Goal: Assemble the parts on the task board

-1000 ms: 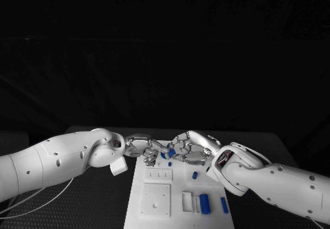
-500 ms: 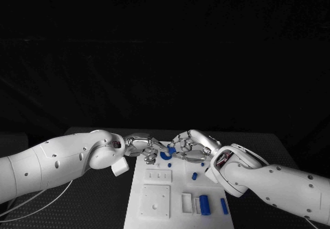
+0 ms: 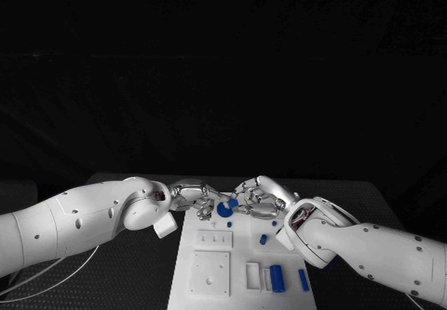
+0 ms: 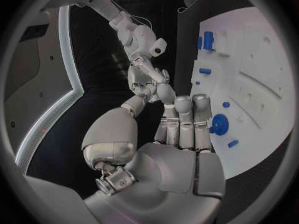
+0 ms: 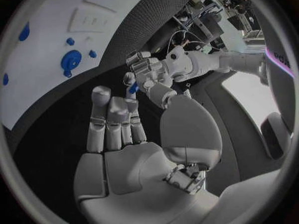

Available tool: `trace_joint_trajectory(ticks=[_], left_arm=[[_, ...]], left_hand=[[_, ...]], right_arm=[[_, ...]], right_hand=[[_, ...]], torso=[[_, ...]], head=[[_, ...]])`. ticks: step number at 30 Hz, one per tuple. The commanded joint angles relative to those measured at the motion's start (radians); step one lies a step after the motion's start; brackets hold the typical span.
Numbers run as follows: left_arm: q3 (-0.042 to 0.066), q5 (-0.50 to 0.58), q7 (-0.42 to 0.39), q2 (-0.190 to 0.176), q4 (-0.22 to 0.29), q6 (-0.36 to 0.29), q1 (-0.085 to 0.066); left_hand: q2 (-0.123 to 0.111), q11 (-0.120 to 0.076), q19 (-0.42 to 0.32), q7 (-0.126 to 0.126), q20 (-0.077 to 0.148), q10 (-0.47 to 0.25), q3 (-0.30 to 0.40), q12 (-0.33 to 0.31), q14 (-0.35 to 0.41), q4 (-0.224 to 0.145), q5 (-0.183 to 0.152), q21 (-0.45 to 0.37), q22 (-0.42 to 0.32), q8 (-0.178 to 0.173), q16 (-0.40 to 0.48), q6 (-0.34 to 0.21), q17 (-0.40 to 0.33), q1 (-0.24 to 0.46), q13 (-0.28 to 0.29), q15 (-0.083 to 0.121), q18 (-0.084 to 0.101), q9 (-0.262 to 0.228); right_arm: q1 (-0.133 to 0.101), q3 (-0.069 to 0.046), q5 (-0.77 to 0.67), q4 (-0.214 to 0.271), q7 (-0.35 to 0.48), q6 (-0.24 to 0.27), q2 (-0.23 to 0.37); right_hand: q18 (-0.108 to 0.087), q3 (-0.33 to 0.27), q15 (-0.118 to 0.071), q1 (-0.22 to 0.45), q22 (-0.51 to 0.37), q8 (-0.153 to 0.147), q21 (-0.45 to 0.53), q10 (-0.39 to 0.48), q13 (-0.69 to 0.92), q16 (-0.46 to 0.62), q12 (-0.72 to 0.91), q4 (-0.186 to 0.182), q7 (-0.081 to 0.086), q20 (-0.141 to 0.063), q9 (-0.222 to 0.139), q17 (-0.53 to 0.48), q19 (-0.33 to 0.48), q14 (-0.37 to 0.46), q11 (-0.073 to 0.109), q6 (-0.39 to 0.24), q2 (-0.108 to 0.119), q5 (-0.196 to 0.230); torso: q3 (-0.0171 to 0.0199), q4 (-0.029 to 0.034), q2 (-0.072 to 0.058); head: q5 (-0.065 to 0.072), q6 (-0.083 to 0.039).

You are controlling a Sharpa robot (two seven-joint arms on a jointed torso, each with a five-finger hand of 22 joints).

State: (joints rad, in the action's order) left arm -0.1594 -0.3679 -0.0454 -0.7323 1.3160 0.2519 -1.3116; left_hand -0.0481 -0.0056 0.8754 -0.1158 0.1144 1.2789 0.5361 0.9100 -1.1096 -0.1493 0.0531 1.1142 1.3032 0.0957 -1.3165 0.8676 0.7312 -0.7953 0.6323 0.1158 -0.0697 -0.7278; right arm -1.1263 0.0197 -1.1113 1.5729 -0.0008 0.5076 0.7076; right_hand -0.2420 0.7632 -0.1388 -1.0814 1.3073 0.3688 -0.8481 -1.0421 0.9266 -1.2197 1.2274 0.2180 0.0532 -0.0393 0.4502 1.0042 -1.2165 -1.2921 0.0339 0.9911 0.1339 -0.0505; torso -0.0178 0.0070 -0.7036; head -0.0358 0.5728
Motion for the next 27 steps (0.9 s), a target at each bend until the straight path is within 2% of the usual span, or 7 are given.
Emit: trace_joint_trajectory(ticks=[1, 7, 27], left_arm=[[0.0, 0.02, -0.002, 0.003, 0.007, -0.012, -0.001], [0.0, 0.021, -0.006, 0.004, 0.007, -0.005, -0.001], [0.0, 0.041, -0.019, 0.009, 0.007, -0.03, -0.001]], left_hand=[[-0.006, 0.003, -0.005, 0.001, 0.092, 0.001, -0.001, 0.008, -0.002, 0.008, -0.004, -0.005, 0.001, 0.001, 0.004, 0.001, -0.001, -0.001, -0.001, -0.005, -0.018, 0.002], [-0.003, 0.0, -0.006, 0.005, 0.092, 0.001, -0.001, 0.009, -0.002, 0.012, -0.004, -0.004, 0.002, 0.009, 0.003, 0.015, 0.0, -0.008, -0.001, -0.002, -0.02, 0.004], [0.04, -0.013, -0.006, 0.019, 0.095, 0.007, -0.009, 0.013, -0.004, 0.007, -0.003, 0.001, 0.005, 0.034, -0.003, 0.06, 0.002, -0.041, -0.003, 0.01, -0.021, 0.015]], right_arm=[[0.001, 0.0, 0.014, -0.004, 0.002, 0.018, -0.004], [0.001, 0.0, 0.013, -0.007, 0.003, 0.022, -0.006], [0.004, 0.0, 0.013, -0.005, -0.001, 0.009, -0.014]], right_hand=[[-0.02, 0.005, -0.003, 0.008, 0.016, 0.017, -0.004, -0.005, -0.001, 0.005, -0.005, 0.005, 0.022, -0.004, 0.039, -0.001, -0.006, -0.005, 0.001, 0.075, -0.007, -0.003], [-0.02, 0.006, -0.003, 0.01, 0.016, 0.017, -0.004, -0.006, -0.001, 0.006, -0.005, 0.008, 0.022, -0.004, 0.039, -0.001, -0.006, -0.006, 0.001, 0.075, -0.008, -0.003], [-0.02, 0.01, -0.003, 0.015, 0.016, 0.016, -0.003, -0.007, -0.001, 0.007, -0.007, 0.013, 0.022, -0.004, 0.04, -0.001, -0.008, -0.007, 0.001, 0.076, -0.009, -0.004]], torso=[[0.0003, 0.0015, 0.0], [0.0003, 0.0009, 0.0], [0.0007, 0.0002, 0.0]], head=[[0.0, 0.0], [-0.001, 0.0], [-0.001, 0.0]])
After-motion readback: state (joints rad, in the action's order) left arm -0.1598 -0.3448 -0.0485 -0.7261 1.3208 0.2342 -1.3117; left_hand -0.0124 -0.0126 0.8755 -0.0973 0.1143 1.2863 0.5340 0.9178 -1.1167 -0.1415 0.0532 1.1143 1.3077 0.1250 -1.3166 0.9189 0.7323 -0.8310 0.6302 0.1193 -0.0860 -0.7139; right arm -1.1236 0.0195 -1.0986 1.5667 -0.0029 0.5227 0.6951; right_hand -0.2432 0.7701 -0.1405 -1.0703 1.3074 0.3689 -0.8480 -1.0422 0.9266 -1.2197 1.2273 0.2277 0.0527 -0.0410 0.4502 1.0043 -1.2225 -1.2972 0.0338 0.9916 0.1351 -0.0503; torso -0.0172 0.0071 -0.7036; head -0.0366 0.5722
